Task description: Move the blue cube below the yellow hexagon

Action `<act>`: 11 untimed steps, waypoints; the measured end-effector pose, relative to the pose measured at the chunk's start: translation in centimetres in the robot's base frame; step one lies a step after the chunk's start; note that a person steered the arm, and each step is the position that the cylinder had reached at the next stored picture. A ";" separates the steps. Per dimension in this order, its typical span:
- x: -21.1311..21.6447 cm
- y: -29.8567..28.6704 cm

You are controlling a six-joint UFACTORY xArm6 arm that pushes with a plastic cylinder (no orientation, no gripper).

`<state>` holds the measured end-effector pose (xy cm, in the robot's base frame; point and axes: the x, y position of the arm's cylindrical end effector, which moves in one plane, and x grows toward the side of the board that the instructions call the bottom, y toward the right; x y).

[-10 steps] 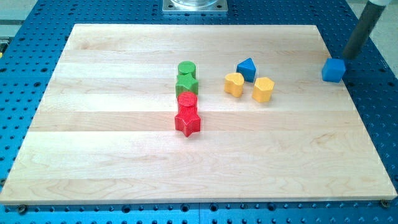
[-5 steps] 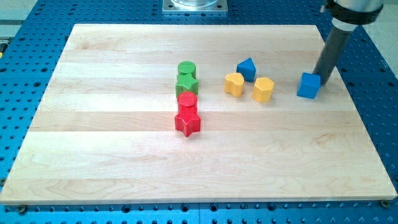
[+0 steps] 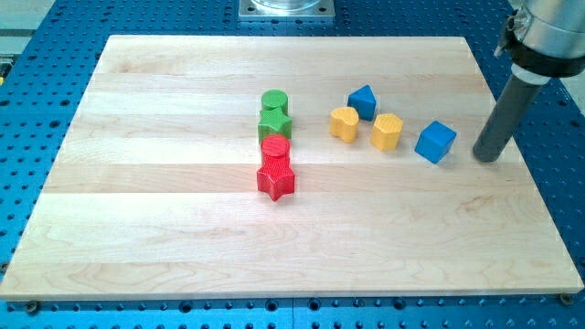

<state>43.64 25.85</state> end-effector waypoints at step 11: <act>7.5 -6.6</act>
<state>51.10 19.23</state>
